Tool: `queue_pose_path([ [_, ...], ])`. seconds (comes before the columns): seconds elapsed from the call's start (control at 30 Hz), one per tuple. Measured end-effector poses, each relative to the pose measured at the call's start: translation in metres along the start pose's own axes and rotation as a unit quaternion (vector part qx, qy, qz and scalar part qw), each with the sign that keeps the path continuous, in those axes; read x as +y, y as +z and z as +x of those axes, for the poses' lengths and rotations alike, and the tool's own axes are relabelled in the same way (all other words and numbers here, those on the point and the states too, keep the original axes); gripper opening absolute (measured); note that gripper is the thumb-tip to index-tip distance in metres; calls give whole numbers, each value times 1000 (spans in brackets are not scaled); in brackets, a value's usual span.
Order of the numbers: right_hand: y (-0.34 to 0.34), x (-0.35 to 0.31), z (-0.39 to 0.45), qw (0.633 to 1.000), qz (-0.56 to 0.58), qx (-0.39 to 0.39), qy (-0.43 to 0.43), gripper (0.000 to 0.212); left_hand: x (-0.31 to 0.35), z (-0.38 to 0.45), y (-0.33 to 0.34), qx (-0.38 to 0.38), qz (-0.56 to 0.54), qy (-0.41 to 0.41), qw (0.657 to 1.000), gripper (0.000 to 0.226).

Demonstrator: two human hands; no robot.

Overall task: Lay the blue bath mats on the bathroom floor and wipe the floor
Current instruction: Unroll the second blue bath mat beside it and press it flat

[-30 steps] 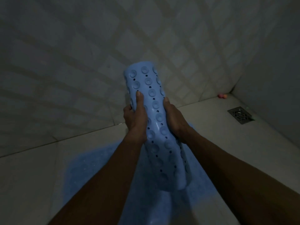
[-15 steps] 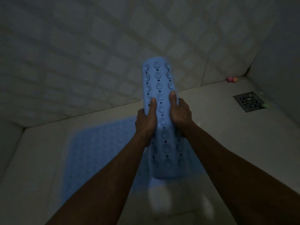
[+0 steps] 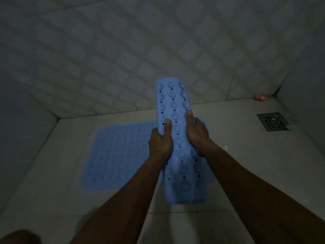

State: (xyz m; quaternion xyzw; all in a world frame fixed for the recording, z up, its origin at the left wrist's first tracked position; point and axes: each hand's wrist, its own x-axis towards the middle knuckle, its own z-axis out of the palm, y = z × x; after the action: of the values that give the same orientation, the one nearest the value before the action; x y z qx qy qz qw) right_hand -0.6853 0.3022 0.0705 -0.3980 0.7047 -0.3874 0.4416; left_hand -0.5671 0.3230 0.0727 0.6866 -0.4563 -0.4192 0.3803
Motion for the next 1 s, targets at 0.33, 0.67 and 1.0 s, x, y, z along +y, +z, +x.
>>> queue_pose_path([
  [0.33,43,10,-86,996,-70,61,-7,67,-57,-34,-58,-28,-50,-19,998,69],
  [0.67,27,55,-112,986,-141,89,20,74,-102,-67,-26,-42,-57,-52,996,72],
  [1.0,-15,205,-131,991,-98,40,76,70,-183,-152,48,-76,-65,-147,984,66],
])
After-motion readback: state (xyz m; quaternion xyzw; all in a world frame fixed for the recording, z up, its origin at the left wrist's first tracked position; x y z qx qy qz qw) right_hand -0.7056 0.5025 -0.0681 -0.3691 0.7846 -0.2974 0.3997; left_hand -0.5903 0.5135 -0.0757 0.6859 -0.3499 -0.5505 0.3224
